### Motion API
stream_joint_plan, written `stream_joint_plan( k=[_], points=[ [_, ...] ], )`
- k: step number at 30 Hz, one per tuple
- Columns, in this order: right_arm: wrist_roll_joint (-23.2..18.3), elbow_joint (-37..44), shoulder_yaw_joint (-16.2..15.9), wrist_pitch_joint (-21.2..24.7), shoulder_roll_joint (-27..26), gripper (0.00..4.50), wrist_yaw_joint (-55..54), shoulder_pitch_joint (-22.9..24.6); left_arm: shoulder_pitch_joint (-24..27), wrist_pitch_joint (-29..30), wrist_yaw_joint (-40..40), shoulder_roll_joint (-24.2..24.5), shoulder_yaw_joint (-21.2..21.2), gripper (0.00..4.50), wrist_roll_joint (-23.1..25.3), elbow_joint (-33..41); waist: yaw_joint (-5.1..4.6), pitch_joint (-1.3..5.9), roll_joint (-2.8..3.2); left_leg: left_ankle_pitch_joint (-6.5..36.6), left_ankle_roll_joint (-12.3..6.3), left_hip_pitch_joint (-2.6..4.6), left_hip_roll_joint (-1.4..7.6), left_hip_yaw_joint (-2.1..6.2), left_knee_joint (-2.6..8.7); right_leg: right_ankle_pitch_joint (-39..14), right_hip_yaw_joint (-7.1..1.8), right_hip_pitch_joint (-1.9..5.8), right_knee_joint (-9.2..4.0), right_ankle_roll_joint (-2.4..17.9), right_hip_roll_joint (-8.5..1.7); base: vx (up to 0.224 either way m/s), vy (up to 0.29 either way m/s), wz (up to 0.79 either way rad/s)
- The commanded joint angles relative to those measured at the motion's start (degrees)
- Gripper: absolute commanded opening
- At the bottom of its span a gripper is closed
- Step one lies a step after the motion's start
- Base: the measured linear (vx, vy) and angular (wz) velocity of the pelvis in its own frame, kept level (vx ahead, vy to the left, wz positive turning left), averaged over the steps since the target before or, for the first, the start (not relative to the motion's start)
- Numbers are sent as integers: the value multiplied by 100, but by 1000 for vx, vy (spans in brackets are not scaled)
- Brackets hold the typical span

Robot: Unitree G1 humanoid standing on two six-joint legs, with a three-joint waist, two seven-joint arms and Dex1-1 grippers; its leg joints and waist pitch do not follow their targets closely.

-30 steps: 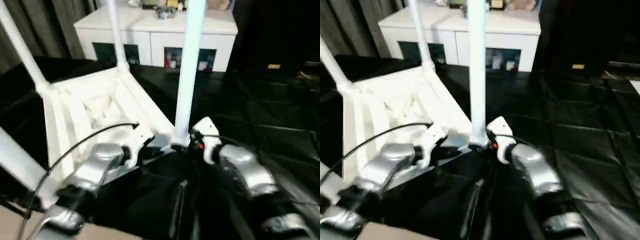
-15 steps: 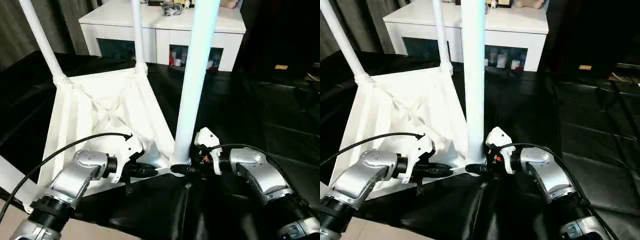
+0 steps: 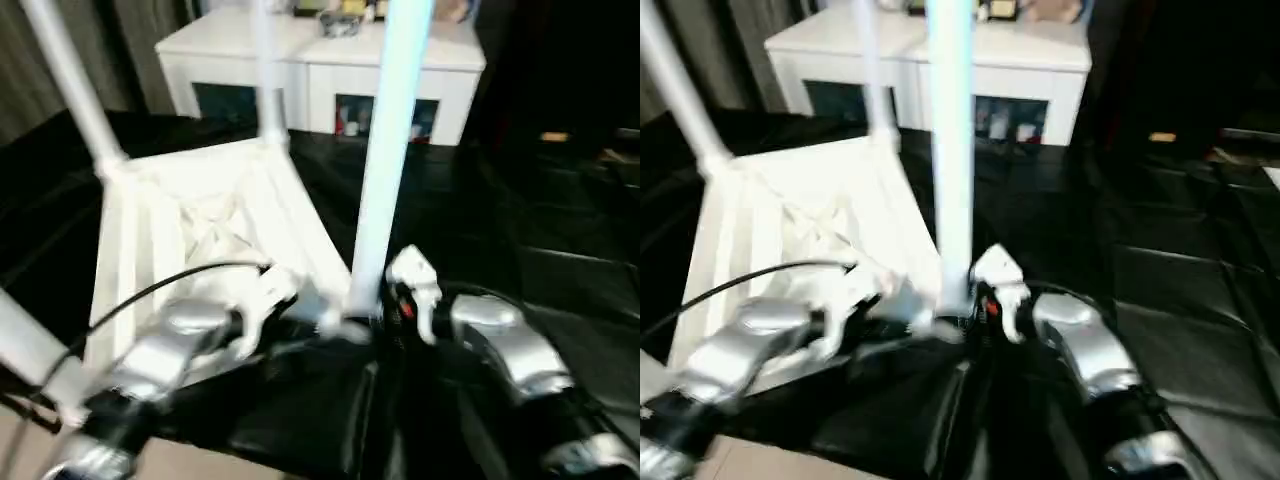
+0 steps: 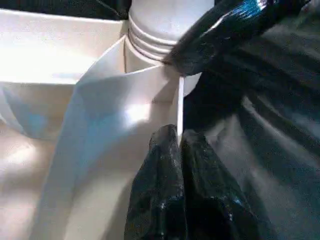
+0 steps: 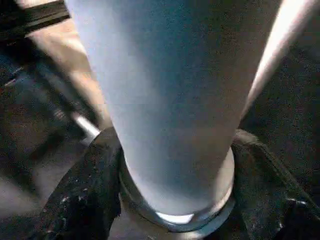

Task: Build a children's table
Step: Rotate leg to tighten

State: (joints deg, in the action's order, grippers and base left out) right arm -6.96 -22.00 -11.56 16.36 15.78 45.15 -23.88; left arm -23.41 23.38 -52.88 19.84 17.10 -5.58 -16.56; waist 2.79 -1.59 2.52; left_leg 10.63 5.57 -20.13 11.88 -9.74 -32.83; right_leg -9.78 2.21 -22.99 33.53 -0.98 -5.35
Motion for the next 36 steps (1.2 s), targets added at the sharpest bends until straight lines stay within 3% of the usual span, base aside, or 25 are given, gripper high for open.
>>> stream_joint_plan(
  k=[1, 4, 6, 7, 9, 14, 16, 17, 19, 21, 23, 24, 27, 28, 30, 32, 34, 36],
  points=[
    [158, -235, 240, 266, -386, 271, -1096, -77, -227, 64, 1146, -330, -293, 0, 264, -654, -21, 225, -85, 1808, -4, 7, -4, -47, 414, -2249, -99, 205, -456, 913, -121, 0, 0, 0],
    [247, -440, 649, 495, -953, 270, -2534, -52, -514, 68, 2086, -801, -526, 0, 328, -1151, -39, 235, -78, 1798, 114, 7, -35, -22, 427, -2636, -94, 187, -501, 684, -138, 0, 0, 0],
    [299, -513, 754, 503, -1082, 270, -2945, -42, -587, 18, 2344, -907, -566, 0, 368, -1293, -38, 238, -75, 1815, 81, -11, -31, -10, 434, -2646, -88, 187, -513, 601, -140, 0, 0, 0],
    [441, -651, 971, 379, -1363, 270, -3839, -18, -746, -135, 2902, -1151, -676, 0, 441, -1621, -42, 244, -73, 1781, 74, 1, -43, -25, 427, -2645, -95, 157, -529, 560, -131, 0, 0, 0],
    [589, -749, 1064, 217, -1574, 270, -4431, -20, -868, -278, 3251, -1338, -729, 0, 503, -1860, -28, 266, -59, 1749, 82, 27, -52, -30, 412, -2520, -105, 141, -527, 570, -126, 0, 0, 0],
    [622, -912, 1029, -51, -1715, 270, -4451, -161, -952, -403, 3159, -1460, -636, 0, 563, -1966, -8, 294, -19, 1599, -30, -38, -30, -22, 429, -1852, -97, 201, -464, 682, -119, 0, 0, 0],
    [411, -767, 1019, -183, -1667, 270, -3848, -155, -909, -346, 2819, -1389, -490, 0, 580, -1898, -5, 292, -12, 1617, -83, -52, -25, -28, 425, -1674, -98, 221, -452, 759, -123, 0, 0, 0],
    [411, -740, 1013, -201, -1657, 305, -3832, -149, -903, -342, 2789, -1382, -475, 0, 582, -1890, -5, 292, -12, 1617, -83, -52, -25, -28, 425, -1674, -98, 221, -452, 759, -123, 0, 0, 0],
    [353, -587, 997, -292, -1594, 305, -3727, -130, -860, -366, 2622, -1325, -391, 0, 598, -1903, 10, 305, -12, 1436, -126, -65, -24, -38, 411, -1528, -98, 237, -442, 817, -133, 0, 0, 0],
    [261, -548, 988, -315, -1549, 346, -3512, -135, -836, -353, 2547, -1296, -362, 0, 599, -1892, 15, 300, -21, 1419, -153, -73, -22, -40, 415, -1554, -94, 248, -441, 846, -136, 0, 0, 0],
    [145, -386, 840, -375, -1371, 352, -2972, -108, -784, -385, 2372, -1224, -288, 0, 616, -1857, 25, 290, -17, 1507, -189, -74, -17, -34, 423, -1669, -88, 256, -458, 810, -141, 0, 0, 0],
    [128, -64, 689, -543, -1046, 352, -2462, -22, -720, -395, 2145, -1122, -214, 0, 612, -1784, -6, 279, -18, 1501, -179, -132, -22, -10, 447, -1720, -74, 308, -446, 738, -146, 0, 0, 0],
    [-231, 443, 726, -262, -540, 352, -1493, 154, -611, -440, 1734, -902, -94, 0, 597, -1660, -45, 282, -35, 1534, -219, -121, -18, 0, 437, -1734, -60, 323, -465, 703, -136, 0, 0, 0],
    [-251, 688, 536, -287, -24, 352, -713, 349, -540, -594, 1352, -714, 11, 0, 573, -1572, -48, 278, -19, 1578, -270, -90, -5, -15, 426, -1744, -77, 283, -472, 763, -134, 0, 0, 0],
    [-232, 757, 450, -333, 162, 352, -448, 423, -517, -676, 1206, -645, 57, 0, 561, -1540, -35, 278, -38, 1563, -343, -87, 5, -32, 409, -1691, -88, 267, -465, 891, -138, 0, 0, 0],
    [-158, 775, 347, -427, 671, 352, 132, 642, -459, -728, 809, -436, 102, 0, 484, -1415, -41, 275, -28, 1543, -339, -91, 1, -38, 406, -1724, -80, 265, -468, 966, -138, 0, 0, 0],
    [-17, 594, 388, -556, 971, 352, 272, 729, -331, -984, 166, -170, 222, 0, 346, -1126, -26, 285, -39, 1509, -355, -89, 25, -27, 408, -1701, -85, 272, -458, 1032, -160, 0, 0, 0],
    [86, 319, 513, -641, 1050, 352, 18, 680, -168, -1164, -484, 90, 374, 0, 191, -732, -51, 308, -21, 1320, -329, -94, 30, -29, 396, -1356, -83, 260, -399, 1218, -151, 0, 0, 0]
  ],
)
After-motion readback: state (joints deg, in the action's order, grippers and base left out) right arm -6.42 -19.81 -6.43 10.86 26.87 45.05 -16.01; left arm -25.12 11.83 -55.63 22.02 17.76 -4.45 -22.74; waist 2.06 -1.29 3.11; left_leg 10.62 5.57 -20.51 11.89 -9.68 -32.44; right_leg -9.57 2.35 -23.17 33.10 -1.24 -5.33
